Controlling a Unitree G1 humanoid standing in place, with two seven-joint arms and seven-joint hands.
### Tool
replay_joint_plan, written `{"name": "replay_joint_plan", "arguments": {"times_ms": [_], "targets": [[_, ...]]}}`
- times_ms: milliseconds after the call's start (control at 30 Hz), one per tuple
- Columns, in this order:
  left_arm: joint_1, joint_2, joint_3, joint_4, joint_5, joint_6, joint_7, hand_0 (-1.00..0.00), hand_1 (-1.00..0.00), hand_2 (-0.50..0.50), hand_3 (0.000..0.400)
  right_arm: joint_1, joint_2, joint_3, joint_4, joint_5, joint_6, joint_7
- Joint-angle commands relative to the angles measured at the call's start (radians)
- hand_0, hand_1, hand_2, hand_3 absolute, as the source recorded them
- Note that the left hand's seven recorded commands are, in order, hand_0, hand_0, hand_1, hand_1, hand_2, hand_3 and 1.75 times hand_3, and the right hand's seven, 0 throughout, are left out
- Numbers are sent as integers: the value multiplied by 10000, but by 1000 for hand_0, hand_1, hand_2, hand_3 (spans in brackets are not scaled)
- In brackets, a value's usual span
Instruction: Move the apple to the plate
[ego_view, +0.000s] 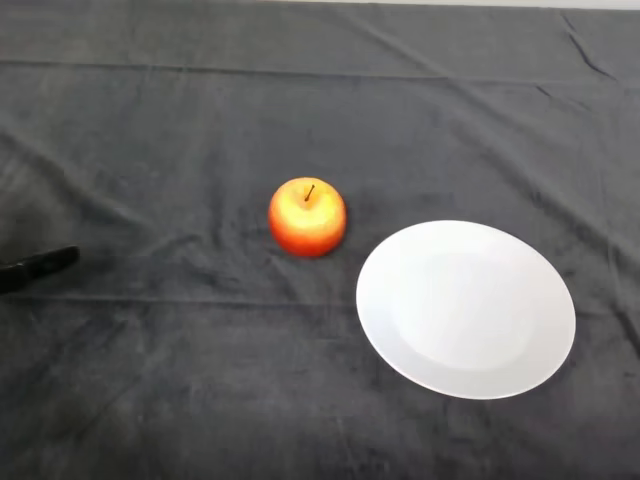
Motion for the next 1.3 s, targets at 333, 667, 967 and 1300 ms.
{"name": "replay_joint_plan", "arguments": {"times_ms": [333,667,967,1300], "targets": [[-864,-635,-953,-564,825,128,-348,0,0,0,0,826,473,217,253,-204,205,122],[-1398,-1086,-1634,-518,1366,403,-721,0,0,0,0,833,473,214,239,-202,213,125],[-1984,-1507,-2273,-475,1850,725,-1075,0,0,0,0,834,472,212,234,-203,217,127],[-2524,-1954,-3031,-411,2432,1006,-1452,0,0,0,0,832,472,212,237,-204,217,127]]}}
